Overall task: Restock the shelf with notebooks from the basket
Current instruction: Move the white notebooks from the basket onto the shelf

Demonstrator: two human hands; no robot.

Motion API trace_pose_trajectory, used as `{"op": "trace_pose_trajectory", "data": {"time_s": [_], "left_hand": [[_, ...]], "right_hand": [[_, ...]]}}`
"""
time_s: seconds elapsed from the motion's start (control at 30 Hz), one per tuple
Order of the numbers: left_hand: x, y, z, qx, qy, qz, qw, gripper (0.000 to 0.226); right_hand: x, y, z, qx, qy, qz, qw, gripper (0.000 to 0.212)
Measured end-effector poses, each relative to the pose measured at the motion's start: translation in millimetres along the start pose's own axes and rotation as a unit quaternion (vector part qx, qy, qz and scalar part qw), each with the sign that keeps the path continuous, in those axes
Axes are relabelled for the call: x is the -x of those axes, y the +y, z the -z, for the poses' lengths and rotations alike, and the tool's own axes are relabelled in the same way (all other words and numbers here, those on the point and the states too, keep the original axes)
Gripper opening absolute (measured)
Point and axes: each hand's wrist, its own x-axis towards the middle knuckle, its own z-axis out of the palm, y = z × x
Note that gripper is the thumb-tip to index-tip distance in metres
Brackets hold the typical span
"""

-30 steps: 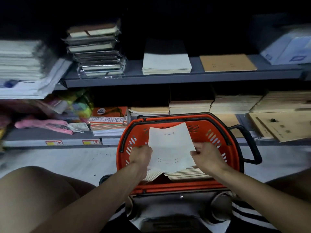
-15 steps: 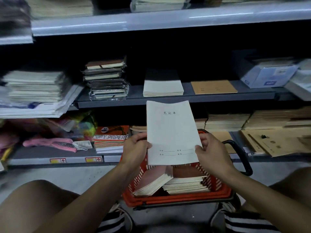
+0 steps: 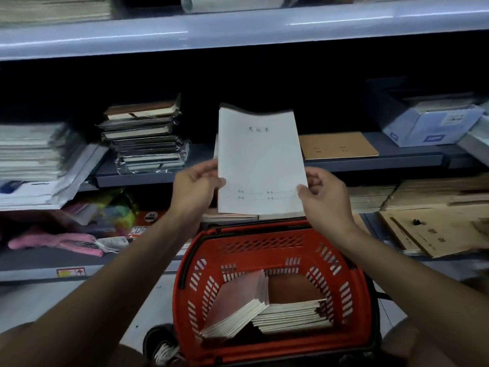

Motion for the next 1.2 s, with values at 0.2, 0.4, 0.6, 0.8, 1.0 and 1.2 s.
{"op": "trace_pose_trajectory", "data": {"time_s": [0.2, 0.4, 0.6, 0.8, 1.0, 1.2], "left_hand": [[-76.4, 16.0, -6.6, -0.044, 0.022, -0.077, 0.996, 0.045], [-143.5, -1.6, -9.0, -0.156, 0.075, -0.161, 0.972, 0.025], [-147.3, -14.1, -14.4, -0.314, 0.125, -0.162, 0.927, 0.023], [-139.9, -13.6, -7.9, -0.379, 0.031, -0.153, 0.912, 0.071], [-140.4, -19.7, -4.4, -0.450, -0.014, -0.195, 0.871, 0.104], [-142.5, -24.6, -2.6, -0.447, 0.002, -0.202, 0.871, 0.103]], "right_hand": [[-80.4, -15.2, -28.6, -0.008, 0.044, 0.032, 0.998, 0.040], [-134.6, -16.3, -57.0, 0.010, 0.066, 0.050, 0.997, 0.031], [-149.7, -3.2, -68.5, 0.195, 0.048, 0.094, 0.975, 0.020], [-135.4, 4.0, -58.9, 0.285, -0.018, 0.133, 0.949, 0.049], [-129.2, 6.8, -53.4, 0.300, -0.051, 0.134, 0.943, 0.075], [-131.1, 7.3, -56.1, 0.272, -0.045, 0.119, 0.954, 0.072]]}}
